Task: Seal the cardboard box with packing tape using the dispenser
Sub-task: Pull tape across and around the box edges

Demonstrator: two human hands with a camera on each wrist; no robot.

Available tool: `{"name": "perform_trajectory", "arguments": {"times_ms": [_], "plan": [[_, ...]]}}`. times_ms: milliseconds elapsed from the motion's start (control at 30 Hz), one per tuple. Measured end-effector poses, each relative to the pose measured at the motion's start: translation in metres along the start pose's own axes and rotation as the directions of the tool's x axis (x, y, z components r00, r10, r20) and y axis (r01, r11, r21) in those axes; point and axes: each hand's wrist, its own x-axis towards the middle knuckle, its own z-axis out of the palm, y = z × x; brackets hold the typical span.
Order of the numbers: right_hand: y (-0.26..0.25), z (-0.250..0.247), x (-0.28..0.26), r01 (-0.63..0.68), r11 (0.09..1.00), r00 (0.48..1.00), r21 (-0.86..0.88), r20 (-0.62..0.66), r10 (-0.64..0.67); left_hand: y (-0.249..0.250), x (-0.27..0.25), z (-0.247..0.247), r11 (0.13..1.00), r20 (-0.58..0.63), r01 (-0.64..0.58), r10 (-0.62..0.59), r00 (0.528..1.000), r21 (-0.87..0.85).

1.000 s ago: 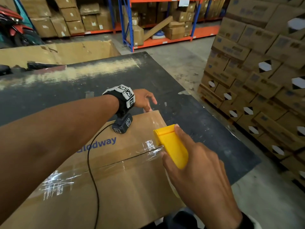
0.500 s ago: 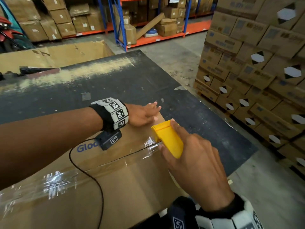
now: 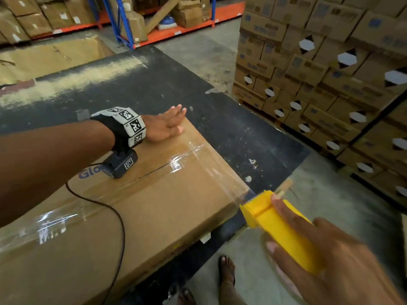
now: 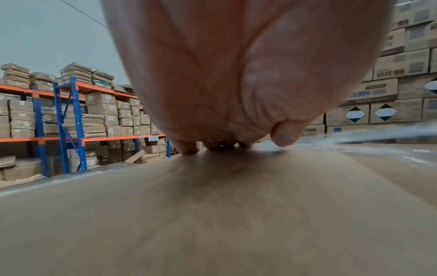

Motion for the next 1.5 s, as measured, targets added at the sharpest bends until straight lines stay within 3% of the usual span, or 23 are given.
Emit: {"name": "perform_trajectory", "arguments": {"times_ms": [200, 333, 500, 633, 700, 767, 900, 1000, 1133, 1267, 1367, 1433, 1500], "plan": [[0.025, 0.02, -0.023, 0.01, 0.999, 0.999, -0.052, -0.041, -0.012, 0.005, -0.001, 0.004, 1.0, -0.041, 0.017, -0.017, 0.999, 0.016], [0.035, 0.041, -0.005, 0.002, 0.998, 0.99, -0.07, 0.14, 0.008, 0.002, 0.002, 0.006, 1.0, -0.049, 0.008, -0.007, 0.999, 0.027], [0.061, 0.055, 0.026, 0.002, 0.978, 0.986, 0.21, 0.161, -0.037, -0.001, 0.005, 0.005, 0.999, -0.048, 0.024, -0.021, 0.999, 0.047], [0.093, 0.095, 0.019, -0.03, 0.995, 0.942, 0.094, 0.336, -0.004, 0.018, -0.004, 0.003, 0.99, -0.078, 0.111, -0.104, 0.991, 0.085], [0.105, 0.109, 0.009, -0.061, 0.971, 0.951, 0.23, 0.31, -0.014, 0.04, -0.016, -0.002, 0.988, -0.165, 0.087, -0.065, 0.984, 0.126], [0.112, 0.107, 0.002, -0.048, 0.94, 0.966, 0.338, 0.256, -0.043, 0.076, -0.038, 0.003, 0.989, -0.197, -0.066, 0.091, 0.976, 0.134], [0.117, 0.092, -0.001, 0.031, 0.899, 0.988, 0.437, 0.121, -0.093, 0.162, -0.074, 0.031, 0.918, -0.053, -0.309, 0.331, 0.942, 0.249], [0.119, 0.081, -0.005, 0.123, 0.848, 0.989, 0.516, 0.006, -0.147, 0.195, -0.079, 0.053, 0.861, 0.056, -0.303, 0.307, 0.95, 0.408], [0.119, 0.072, -0.011, 0.226, 0.777, 0.974, 0.588, -0.141, -0.176, 0.197, -0.063, 0.045, 0.887, 0.024, -0.183, 0.191, 0.981, 0.423], [0.119, 0.076, -0.011, 0.334, 0.738, 0.937, 0.586, -0.291, -0.193, 0.192, -0.057, 0.034, 0.945, -0.152, -0.022, 0.075, 0.985, 0.326], [0.118, 0.072, -0.009, 0.405, 0.72, 0.899, 0.563, -0.39, -0.2, 0.202, -0.071, 0.03, 0.999, -0.366, -0.041, 0.034, 0.93, -0.011], [0.118, 0.068, -0.008, 0.444, 0.714, 0.875, 0.541, -0.434, -0.216, 0.215, -0.087, 0.031, 0.91, -0.347, -0.102, -0.048, 0.937, -0.402], [0.117, 0.064, -0.008, 0.481, 0.697, 0.856, 0.533, -0.457, -0.242, 0.229, -0.106, 0.036, 0.724, -0.163, -0.077, -0.05, 0.985, -0.686]]}}
